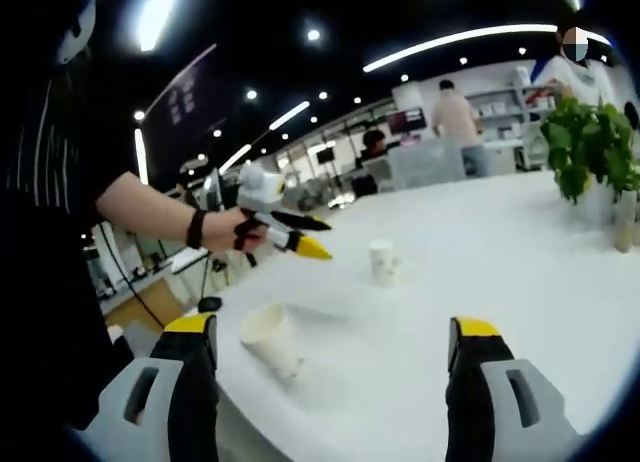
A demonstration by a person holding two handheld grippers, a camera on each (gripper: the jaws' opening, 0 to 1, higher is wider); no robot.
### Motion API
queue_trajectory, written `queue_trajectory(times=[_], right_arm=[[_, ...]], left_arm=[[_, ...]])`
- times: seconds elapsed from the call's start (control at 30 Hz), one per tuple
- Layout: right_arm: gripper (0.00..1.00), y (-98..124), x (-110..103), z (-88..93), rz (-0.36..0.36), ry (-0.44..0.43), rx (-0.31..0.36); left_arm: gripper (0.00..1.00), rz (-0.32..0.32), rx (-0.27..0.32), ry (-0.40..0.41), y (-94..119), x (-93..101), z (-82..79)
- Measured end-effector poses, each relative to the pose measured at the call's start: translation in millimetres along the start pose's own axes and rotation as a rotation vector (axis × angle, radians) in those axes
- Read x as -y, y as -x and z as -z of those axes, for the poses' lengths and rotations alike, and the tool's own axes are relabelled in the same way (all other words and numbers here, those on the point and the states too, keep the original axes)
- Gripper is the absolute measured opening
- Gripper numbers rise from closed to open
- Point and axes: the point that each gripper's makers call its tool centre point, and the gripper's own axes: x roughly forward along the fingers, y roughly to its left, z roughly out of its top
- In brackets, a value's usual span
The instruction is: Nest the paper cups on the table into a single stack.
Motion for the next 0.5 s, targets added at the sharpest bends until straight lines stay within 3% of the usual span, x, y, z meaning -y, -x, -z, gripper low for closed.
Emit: queue_trajectory(times=[0.5], right_arm=[[0.92, -3, 9, 6.6, -0.014, -0.034, -0.001]], left_arm=[[0.95, -0.012, -0.016, 0.027, -32, -7.0, -4.4]])
